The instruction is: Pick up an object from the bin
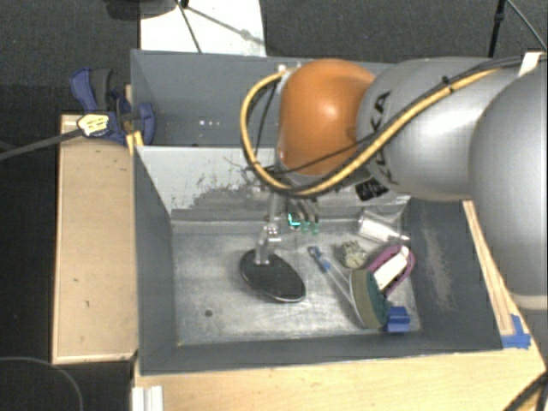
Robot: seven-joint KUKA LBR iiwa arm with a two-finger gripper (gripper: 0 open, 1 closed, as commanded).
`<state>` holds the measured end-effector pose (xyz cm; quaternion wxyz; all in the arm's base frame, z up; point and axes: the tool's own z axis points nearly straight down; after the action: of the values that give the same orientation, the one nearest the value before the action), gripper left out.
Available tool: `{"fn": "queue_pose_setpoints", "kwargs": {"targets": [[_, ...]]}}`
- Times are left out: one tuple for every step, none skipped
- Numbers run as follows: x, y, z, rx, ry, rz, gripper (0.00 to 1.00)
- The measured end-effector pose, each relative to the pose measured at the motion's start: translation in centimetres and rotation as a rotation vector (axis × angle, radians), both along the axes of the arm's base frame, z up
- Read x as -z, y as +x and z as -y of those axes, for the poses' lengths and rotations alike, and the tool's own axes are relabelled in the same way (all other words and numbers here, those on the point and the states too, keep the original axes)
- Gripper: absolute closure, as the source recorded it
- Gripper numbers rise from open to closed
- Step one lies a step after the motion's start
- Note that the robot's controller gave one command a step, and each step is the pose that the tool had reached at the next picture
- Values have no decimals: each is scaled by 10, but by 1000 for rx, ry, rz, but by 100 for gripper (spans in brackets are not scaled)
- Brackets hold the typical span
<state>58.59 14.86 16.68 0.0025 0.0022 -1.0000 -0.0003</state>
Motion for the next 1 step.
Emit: {"fn": "queue_pose_setpoints", "kwargs": {"targets": [[75, -15, 38, 77, 2, 13, 0]]}}
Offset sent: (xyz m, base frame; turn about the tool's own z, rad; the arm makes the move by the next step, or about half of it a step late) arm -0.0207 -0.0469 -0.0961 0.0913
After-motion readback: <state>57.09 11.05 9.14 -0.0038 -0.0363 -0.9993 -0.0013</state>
